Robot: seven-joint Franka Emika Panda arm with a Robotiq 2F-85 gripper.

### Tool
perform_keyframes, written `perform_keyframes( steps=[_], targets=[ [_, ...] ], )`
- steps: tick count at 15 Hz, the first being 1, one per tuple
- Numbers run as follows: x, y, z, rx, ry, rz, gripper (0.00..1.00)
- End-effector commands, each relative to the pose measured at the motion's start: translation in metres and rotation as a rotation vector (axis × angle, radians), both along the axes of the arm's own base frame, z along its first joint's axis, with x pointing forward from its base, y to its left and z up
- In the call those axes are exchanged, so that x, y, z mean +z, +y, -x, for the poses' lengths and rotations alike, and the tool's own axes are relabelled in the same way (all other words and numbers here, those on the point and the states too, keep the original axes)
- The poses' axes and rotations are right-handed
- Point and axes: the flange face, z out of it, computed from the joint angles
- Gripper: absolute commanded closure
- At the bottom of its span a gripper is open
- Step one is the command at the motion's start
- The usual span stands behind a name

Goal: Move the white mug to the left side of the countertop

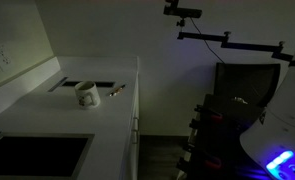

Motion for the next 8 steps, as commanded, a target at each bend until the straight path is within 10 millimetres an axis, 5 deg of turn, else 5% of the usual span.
perform_keyframes(
  steps=[1,4,8],
  targets=[
    [-0.047,0.042,-0.057,-0.072,0.029,-0.027,0.0],
    [-0.099,0.086,-0.11,-0.142,0.021,-0.07,0.0],
    [-0.159,0.11,-0.174,-0.253,0.084,-0.186,0.0]
  ],
)
